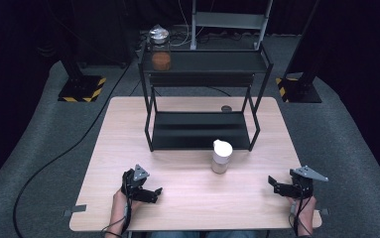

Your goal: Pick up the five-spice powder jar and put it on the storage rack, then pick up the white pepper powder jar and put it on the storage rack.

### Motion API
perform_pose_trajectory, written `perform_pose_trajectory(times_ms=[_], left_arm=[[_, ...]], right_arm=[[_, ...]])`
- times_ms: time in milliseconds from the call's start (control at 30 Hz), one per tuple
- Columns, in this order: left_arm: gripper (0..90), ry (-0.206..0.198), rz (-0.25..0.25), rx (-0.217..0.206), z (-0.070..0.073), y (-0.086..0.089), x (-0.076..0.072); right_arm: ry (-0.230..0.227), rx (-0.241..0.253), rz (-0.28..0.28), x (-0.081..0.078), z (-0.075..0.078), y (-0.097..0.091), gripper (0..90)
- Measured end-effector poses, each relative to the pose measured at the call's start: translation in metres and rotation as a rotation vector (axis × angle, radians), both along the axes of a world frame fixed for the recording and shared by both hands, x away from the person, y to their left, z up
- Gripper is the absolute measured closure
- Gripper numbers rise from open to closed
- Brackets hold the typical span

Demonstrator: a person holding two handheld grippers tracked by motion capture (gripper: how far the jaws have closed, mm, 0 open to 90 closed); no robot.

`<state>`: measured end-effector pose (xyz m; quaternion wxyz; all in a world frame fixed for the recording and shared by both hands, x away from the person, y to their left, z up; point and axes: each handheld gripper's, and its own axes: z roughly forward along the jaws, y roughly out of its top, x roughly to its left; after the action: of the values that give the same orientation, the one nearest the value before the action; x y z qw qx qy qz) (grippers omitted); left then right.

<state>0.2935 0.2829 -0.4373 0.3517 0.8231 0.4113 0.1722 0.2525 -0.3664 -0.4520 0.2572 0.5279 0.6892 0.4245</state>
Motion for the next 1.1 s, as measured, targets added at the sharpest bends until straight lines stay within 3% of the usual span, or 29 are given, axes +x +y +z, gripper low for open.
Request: perform_pose_trajectory(times_ms=[400,867,1100], left_arm=[[0.3,-0.001,0.003,0.001,0.000,-0.001,0.000],[0.3,-0.006,0.015,0.004,0.000,-0.005,0.000],[0.3,-0.010,0.013,0.009,0.000,-0.005,-0.001]], right_arm=[[0.002,-0.030,-0.006,0.000,0.002,0.006,0.0],[0.025,-0.124,-0.044,0.004,0.007,0.032,0.0],[0.020,-0.124,0.042,0.009,0.014,0.065,0.0]])
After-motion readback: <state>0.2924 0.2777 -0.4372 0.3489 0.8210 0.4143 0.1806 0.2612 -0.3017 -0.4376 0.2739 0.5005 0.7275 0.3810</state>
